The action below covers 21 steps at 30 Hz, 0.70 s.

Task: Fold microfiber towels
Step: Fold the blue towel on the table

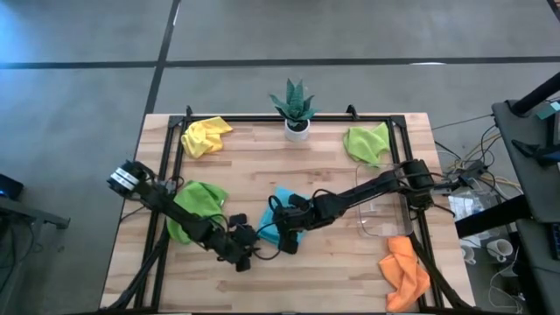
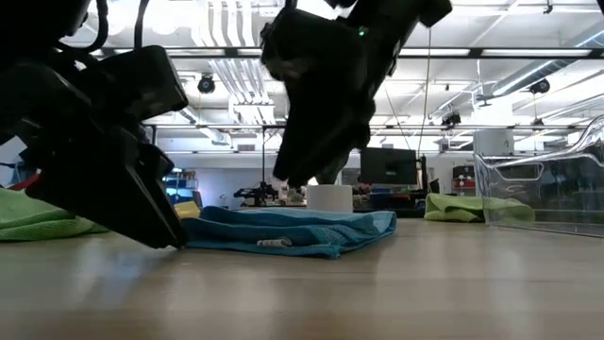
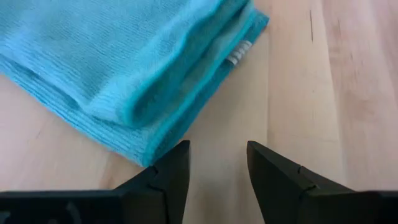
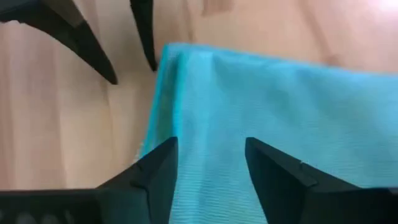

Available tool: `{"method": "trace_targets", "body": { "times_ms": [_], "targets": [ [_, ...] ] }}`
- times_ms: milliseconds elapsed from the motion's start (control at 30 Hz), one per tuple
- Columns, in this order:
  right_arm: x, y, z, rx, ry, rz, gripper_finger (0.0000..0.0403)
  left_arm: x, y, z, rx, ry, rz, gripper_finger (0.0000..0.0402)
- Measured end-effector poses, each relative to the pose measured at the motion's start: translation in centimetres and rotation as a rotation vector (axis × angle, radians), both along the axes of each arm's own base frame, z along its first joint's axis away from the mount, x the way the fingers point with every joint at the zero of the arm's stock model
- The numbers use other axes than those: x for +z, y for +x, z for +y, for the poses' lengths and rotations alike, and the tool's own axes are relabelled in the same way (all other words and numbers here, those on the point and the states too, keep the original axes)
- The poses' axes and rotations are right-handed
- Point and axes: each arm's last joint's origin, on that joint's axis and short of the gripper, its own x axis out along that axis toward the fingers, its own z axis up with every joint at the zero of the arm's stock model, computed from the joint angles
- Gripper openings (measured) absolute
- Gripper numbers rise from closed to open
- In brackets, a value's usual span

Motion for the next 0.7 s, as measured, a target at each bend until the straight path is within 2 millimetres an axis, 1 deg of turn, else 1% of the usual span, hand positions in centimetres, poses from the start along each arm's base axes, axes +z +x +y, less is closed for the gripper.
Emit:
{"method": "trace_targets", "body": {
  "times_ms": [67,133,267,333,500,700],
  "targets": [
    [0.3,-0.2,0.0,0.012,-0.025,-0.002,0.0191,0.4,0.1,0.0,0.000,0.003,-0.026,0.0144],
    [0.1,-0.1,0.5,0.034,-0.031,-0.016,0.0191,0.5,0.2,0.1,0.015,0.015,-0.039,0.0144],
    [-1.4,0.2,2.8,0.101,-0.095,-0.051,0.0192,-0.2,0.3,0.2,0.033,0.040,-0.036,0.0144],
    [-2.2,0.3,3.4,0.102,-0.154,-0.057,0.0192,-0.5,0.4,0.1,0.038,0.042,-0.038,0.0144],
    [-3.8,0.7,3.5,0.093,-0.194,-0.043,0.0190,-1.2,0.5,0.1,0.057,0.046,-0.031,0.0144],
    [-5.3,1.1,3.7,0.113,-0.203,-0.008,0.0173,-1.4,0.6,0.1,0.062,0.040,-0.032,0.0144]
  ]
}}
